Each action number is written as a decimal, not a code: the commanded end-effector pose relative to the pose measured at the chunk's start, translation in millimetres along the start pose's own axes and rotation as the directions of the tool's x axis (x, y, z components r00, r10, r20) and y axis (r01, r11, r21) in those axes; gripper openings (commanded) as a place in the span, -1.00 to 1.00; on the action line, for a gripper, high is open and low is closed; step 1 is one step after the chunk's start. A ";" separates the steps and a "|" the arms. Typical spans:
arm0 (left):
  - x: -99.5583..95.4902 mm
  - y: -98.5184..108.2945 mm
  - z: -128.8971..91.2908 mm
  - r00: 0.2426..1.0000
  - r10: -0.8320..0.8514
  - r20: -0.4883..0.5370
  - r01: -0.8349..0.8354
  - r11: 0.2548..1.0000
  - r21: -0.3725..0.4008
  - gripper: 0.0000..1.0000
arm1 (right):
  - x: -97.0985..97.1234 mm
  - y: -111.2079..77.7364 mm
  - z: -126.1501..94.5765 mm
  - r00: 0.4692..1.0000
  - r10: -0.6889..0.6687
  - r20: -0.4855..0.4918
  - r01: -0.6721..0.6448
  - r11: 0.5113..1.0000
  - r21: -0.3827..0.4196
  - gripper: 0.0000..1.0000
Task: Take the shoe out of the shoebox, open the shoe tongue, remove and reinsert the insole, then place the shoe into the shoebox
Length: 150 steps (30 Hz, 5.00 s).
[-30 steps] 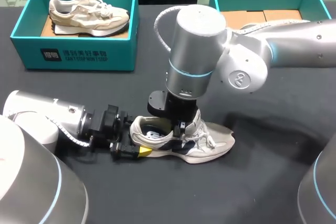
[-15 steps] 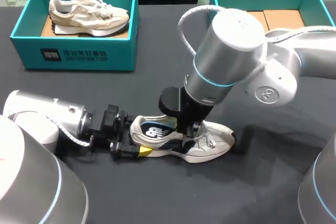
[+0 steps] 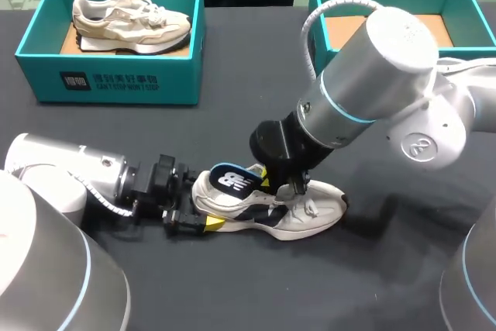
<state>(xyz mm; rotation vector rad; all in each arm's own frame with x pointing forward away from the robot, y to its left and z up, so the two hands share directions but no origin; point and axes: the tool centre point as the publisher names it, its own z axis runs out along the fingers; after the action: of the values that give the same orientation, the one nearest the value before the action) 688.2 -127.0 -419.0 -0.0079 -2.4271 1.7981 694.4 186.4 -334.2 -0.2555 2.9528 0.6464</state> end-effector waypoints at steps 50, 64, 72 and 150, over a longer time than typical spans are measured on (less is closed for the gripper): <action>-0.8 3.7 2.7 1.000 0.000 0.001 0.000 1.000 -0.001 -1.00 | -25.0 70.8 14.4 0.946 -0.084 -0.313 0.054 0.993 -0.104 -1.00; -0.8 3.7 2.7 1.000 0.000 0.001 0.000 1.000 -0.001 -1.00 | -21.5 73.9 0.8 0.941 -0.028 -0.338 -0.002 0.996 -0.088 -0.43; -0.8 3.7 2.7 1.000 0.000 0.001 0.000 1.000 -0.001 -1.00 | -24.9 76.1 -18.1 0.929 0.038 -0.367 -0.086 0.990 -0.115 1.00; -0.8 3.7 2.7 1.000 0.000 0.001 0.000 1.000 -0.001 -1.00 | -12.2 118.4 -24.5 0.816 0.129 -0.563 -0.353 0.883 -0.309 -1.00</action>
<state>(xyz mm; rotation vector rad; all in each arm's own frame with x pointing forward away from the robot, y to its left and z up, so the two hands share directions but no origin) 688.3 -127.1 -419.0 -0.0078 -2.4270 1.7983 684.5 288.5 -275.0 -0.0454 3.3891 1.4453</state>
